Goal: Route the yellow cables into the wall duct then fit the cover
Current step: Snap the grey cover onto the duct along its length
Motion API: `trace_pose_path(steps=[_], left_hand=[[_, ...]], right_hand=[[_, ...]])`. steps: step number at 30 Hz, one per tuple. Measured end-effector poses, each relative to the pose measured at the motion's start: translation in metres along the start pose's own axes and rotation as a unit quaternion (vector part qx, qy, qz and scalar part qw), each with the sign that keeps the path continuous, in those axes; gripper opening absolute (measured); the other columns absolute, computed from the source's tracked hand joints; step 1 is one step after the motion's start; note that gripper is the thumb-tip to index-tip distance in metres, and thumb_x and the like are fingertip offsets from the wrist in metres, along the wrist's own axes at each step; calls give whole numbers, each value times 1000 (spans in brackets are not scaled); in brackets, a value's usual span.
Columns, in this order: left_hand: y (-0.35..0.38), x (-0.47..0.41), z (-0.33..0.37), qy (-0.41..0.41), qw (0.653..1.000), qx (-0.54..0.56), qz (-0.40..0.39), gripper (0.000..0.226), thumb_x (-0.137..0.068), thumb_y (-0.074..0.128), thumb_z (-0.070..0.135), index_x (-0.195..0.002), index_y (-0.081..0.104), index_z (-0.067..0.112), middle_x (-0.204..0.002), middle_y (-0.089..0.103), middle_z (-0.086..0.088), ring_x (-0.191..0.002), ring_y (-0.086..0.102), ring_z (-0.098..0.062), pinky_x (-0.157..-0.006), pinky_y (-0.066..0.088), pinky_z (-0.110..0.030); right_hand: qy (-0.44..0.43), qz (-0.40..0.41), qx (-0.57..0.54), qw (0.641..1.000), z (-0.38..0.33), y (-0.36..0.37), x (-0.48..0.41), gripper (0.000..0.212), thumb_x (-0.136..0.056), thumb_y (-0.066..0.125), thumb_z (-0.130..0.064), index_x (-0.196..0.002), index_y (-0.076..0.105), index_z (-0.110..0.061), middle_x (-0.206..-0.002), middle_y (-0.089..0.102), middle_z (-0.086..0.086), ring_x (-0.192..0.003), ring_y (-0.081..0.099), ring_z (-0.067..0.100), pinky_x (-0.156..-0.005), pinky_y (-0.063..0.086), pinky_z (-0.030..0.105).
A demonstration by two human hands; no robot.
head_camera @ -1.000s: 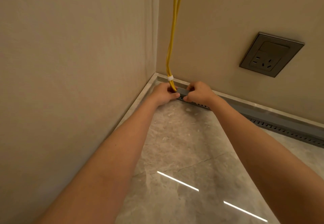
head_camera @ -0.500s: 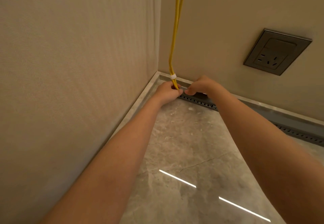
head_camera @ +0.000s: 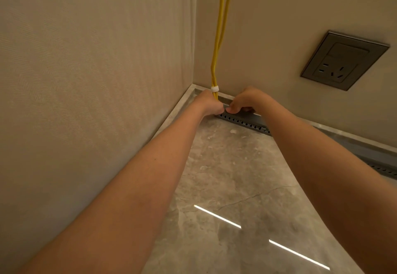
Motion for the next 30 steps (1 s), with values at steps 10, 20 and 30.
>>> trace_pose_path(steps=[10, 20, 30], left_hand=[[1, -8, 3, -18, 997, -64, -25, 26, -84, 56, 13, -64, 41, 13, -68, 41, -1, -72, 46, -18, -51, 32, -24], [7, -9, 17, -52, 959, -230, -159, 34, -101, 40, 13, -68, 40, 8, -67, 42, -5, -56, 41, -12, -54, 35, -20], [1, -4, 27, -57, 930, -325, -161, 42, -102, 38, 21, -63, 44, 7, -66, 41, -7, -56, 36, -14, -51, 27, -20]], right_hand=[[9, -83, 138, 987, -8, 6, -3, 42, -96, 51, -30, -63, 38, -9, -66, 35, 6, -57, 31, 17, -73, 36, 31], [-34, -41, 140, 989, -40, -1, -16, 47, -91, 60, -17, -55, 37, -37, -39, 53, -6, -57, 43, 17, -53, 41, 22], [31, -80, 97, 992, -11, -1, -13, 44, -89, 64, -27, -59, 37, -9, -63, 34, 5, -54, 29, 17, -52, 26, 23]])
Point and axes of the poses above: each hand's wrist, its own x-axis away from the middle knuckle, its own y-axis out of the palm, z = x × y, the point moved 6 cm from there along -x, towards the middle knuckle
